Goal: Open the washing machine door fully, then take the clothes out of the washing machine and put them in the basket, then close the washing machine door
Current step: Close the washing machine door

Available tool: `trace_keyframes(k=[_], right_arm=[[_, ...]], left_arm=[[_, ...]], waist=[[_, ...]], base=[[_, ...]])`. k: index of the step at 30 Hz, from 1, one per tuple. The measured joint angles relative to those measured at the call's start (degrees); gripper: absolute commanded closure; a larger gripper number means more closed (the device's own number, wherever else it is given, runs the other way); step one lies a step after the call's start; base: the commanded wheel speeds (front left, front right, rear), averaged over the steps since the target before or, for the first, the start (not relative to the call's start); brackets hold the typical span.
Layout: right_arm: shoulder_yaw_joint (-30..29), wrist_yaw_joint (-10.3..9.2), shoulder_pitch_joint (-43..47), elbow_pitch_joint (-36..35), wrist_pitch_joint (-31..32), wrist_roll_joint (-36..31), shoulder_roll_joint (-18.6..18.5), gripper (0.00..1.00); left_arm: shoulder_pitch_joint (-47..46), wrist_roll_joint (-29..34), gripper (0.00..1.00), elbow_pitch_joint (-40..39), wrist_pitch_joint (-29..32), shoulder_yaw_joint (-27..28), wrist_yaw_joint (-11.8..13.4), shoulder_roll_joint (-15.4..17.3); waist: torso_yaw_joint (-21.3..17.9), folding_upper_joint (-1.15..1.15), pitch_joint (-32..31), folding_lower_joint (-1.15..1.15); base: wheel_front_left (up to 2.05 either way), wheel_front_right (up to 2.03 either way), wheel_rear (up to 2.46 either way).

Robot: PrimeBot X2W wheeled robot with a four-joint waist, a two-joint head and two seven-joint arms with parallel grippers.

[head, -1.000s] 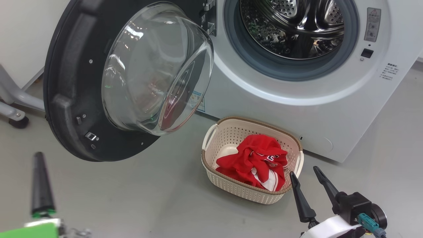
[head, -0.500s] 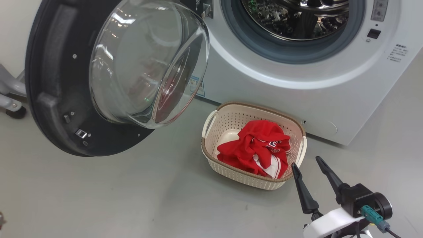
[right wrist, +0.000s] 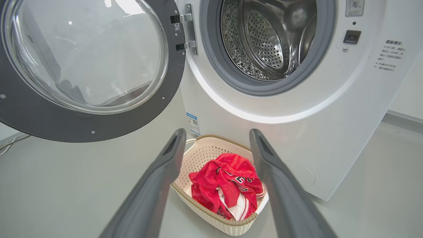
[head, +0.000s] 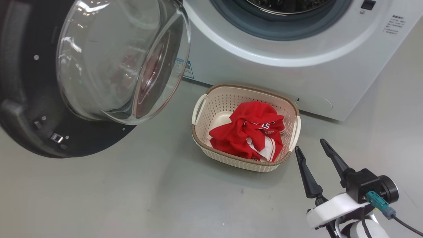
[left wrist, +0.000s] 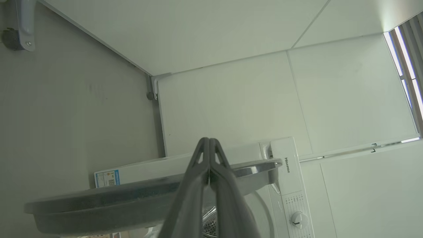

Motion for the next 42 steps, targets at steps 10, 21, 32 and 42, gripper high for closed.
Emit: trace_keyframes(k=[10, 21, 32, 42], right_arm=[[-0.09, 0.08, -1.52, -0.62, 0.31, -0.01, -0.35, 0.00], [-0.81, 0.02, -1.90, -0.55, 0.30, -0.01, -0.66, 0.00], [-0.96, 0.05, -2.42, 0.10, 0.22, 0.01, -0.71, 0.00], [-0.70, 0.07, -2.42, 0.57, -0.30, 0.12, -0.41, 0.00]], left_arm=[[-5.69, -0.01, 1.00, 7.12, 3.05, -1.93, 0.74, 2.25], [-9.21, -0.24, 1.00, 12.07, 6.71, -4.90, 0.10, 2.67], [-9.49, -3.60, 1.00, 14.17, 13.13, -6.04, -3.39, 3.07], [-8.96, -7.48, 1.00, 14.07, 20.39, -7.46, -5.76, 1.99]], waist=[[-3.06, 0.00, 2.36, 0.00], [-4.45, 0.00, 3.32, 0.00], [-4.10, 0.00, 2.79, 0.00], [-3.81, 0.00, 1.37, 0.00]], base=[[0.00, 0.00, 0.00], [0.00, 0.00, 0.00], [0.00, 0.00, 0.00], [0.00, 0.00, 0.00]])
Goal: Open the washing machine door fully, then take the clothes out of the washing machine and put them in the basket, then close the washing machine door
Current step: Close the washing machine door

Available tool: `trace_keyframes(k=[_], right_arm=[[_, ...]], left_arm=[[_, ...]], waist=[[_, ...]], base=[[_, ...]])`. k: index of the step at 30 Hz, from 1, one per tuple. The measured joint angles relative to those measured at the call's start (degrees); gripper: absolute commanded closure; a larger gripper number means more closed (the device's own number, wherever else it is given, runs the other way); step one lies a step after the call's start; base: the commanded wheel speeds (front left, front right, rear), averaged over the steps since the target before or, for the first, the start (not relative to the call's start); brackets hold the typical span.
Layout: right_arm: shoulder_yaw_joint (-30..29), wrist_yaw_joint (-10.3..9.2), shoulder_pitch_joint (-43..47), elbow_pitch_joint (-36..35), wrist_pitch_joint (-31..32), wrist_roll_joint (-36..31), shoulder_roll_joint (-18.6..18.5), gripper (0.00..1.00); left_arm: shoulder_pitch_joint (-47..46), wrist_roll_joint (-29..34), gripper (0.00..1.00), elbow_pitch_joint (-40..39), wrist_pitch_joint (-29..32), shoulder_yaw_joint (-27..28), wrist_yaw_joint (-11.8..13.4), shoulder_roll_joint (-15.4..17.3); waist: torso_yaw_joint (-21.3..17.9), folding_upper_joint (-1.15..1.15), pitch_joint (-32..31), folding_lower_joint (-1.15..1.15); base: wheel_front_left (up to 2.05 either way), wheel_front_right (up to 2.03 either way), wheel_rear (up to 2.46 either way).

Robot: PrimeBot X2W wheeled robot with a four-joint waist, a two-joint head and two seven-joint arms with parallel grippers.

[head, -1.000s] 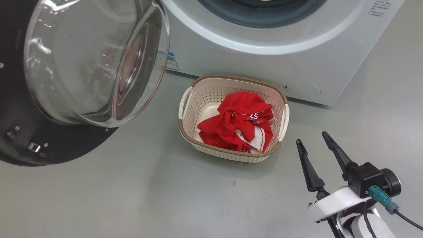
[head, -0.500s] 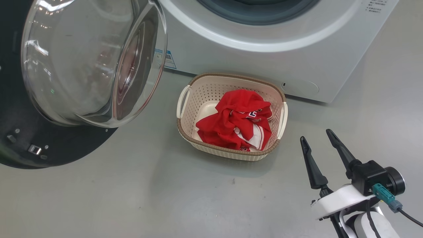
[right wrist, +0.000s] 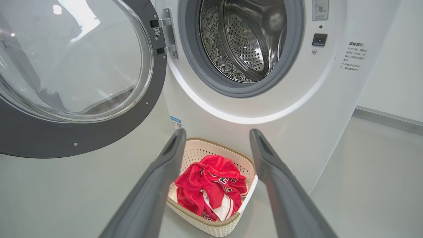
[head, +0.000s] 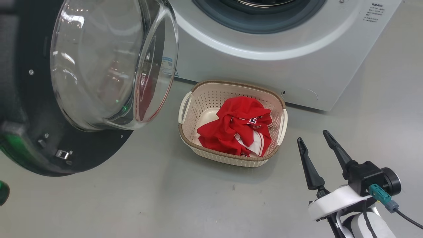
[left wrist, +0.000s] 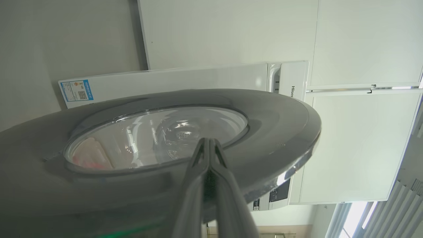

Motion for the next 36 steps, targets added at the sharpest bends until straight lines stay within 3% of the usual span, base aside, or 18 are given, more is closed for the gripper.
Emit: trace_keyframes(k=[18, 36], right_arm=[[1.36, 0.10, -0.01, 1.10, -0.99, 0.34, 1.37, 0.00], [2.19, 0.02, -1.49, 1.70, -2.44, 0.82, 2.91, 0.00]], left_arm=[[6.10, -1.53, 1.00, -5.71, 11.24, -3.65, -3.04, 0.58], [8.77, -0.78, 1.00, -16.53, 17.88, -8.54, -4.25, 0.59]], waist=[[-2.72, 0.00, -1.74, 0.00], [-10.26, 0.00, -1.15, 0.00]], base=[[0.00, 0.00, 0.00], [0.00, 0.00, 0.00]])
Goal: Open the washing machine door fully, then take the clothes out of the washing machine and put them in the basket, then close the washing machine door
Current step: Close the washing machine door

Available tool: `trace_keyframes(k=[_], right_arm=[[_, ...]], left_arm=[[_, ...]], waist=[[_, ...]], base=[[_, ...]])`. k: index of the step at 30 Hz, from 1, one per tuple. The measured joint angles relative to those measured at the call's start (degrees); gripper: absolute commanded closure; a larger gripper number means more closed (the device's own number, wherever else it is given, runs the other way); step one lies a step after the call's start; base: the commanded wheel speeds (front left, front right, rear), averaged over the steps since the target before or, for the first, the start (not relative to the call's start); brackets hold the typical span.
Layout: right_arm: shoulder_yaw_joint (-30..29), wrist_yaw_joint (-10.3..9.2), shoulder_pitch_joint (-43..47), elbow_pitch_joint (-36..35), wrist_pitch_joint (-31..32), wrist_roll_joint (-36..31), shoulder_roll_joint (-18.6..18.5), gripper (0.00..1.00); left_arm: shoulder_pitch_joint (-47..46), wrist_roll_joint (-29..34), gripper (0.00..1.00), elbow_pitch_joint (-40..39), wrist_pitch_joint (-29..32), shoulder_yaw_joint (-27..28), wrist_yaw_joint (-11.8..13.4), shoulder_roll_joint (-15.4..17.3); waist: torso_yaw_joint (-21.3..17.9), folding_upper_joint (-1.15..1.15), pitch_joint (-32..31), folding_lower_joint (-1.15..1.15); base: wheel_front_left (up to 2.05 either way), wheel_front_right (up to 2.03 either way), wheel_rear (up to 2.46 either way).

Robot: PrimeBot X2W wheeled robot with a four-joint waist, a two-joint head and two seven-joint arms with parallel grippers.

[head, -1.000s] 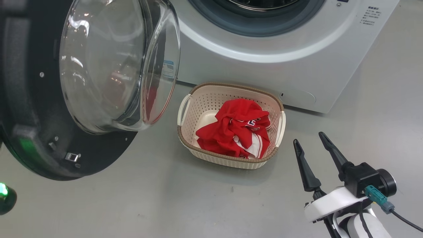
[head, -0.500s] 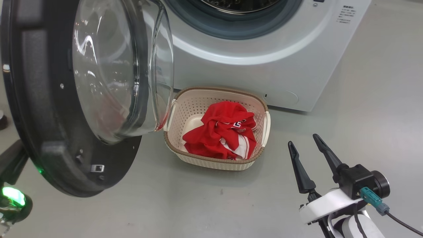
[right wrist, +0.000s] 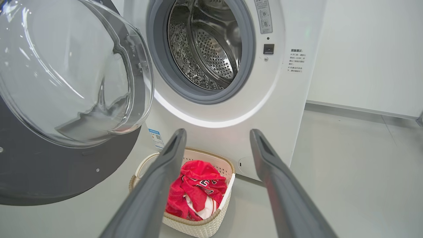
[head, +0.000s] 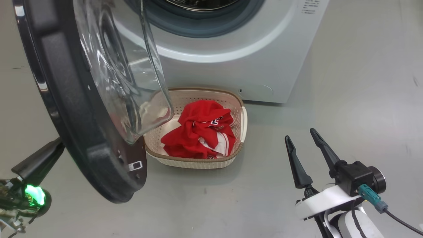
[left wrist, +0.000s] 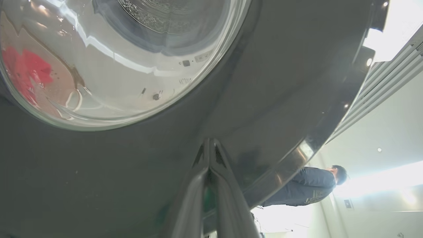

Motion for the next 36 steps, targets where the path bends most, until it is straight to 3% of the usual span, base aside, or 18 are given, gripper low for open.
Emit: trace_keyframes(k=[17, 36], right_arm=[[0.41, -0.02, -2.25, 0.76, -1.10, 0.73, 1.26, 0.00], [1.25, -0.01, -5.42, 1.81, -2.14, 3.09, 1.89, 0.00]], left_arm=[[-0.19, 0.41, 1.00, -8.25, 1.76, -2.64, -0.09, 0.10], [-6.60, 2.97, 1.00, -11.92, 0.33, -5.17, 4.63, 0.30]], waist=[[-9.16, 0.00, 3.44, 0.00], [-19.07, 0.00, 9.16, 0.00]], base=[[0.00, 0.00, 0.00], [0.00, 0.00, 0.00]])
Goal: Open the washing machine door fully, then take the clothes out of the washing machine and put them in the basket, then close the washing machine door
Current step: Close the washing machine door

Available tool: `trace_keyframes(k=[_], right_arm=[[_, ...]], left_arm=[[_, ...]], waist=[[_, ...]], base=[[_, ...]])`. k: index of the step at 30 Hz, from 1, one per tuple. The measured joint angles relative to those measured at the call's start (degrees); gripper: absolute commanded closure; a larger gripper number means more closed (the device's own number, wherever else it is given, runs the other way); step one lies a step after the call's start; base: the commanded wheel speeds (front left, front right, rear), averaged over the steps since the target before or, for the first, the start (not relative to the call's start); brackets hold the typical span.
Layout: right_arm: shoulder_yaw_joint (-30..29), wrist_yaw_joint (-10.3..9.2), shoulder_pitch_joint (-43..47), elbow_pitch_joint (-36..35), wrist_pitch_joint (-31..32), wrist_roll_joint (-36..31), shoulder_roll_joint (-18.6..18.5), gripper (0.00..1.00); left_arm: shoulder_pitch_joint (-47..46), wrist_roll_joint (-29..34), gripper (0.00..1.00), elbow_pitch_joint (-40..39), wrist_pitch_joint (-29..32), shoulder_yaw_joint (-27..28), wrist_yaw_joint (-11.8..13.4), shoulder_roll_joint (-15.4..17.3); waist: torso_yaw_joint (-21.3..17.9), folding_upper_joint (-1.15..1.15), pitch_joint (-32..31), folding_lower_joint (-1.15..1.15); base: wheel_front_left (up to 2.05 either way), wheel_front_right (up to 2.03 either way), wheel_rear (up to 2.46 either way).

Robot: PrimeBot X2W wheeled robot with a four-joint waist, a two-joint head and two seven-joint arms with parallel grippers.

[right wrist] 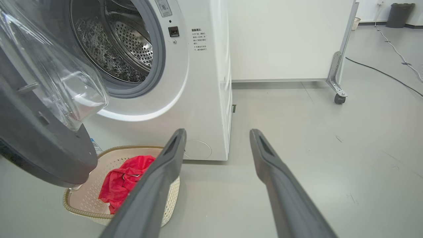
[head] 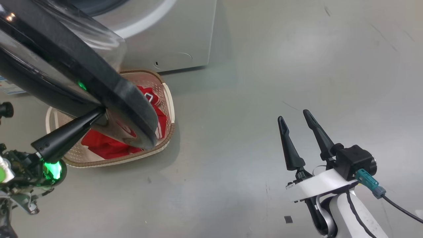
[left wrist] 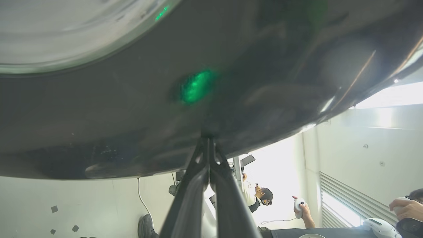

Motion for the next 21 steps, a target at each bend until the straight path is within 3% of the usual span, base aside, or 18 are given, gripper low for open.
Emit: trace_keyframes(k=[15, 21], right_arm=[[1.81, 0.11, -3.67, 0.11, -0.03, 0.54, 0.30, 0.00], [2.49, 0.52, -4.36, 0.74, -0.20, 1.10, 0.40, 0.00]], left_arm=[[-10.51, 0.86, 1.00, 1.69, -2.08, -2.88, 4.32, -1.08], [-15.73, 3.12, 1.00, 3.82, -3.64, -3.35, 4.86, -2.08]], waist=[[-3.56, 0.00, 5.87, 0.00], [-5.48, 0.00, 7.90, 0.00]], base=[[0.00, 0.00, 0.00], [0.00, 0.00, 0.00]])
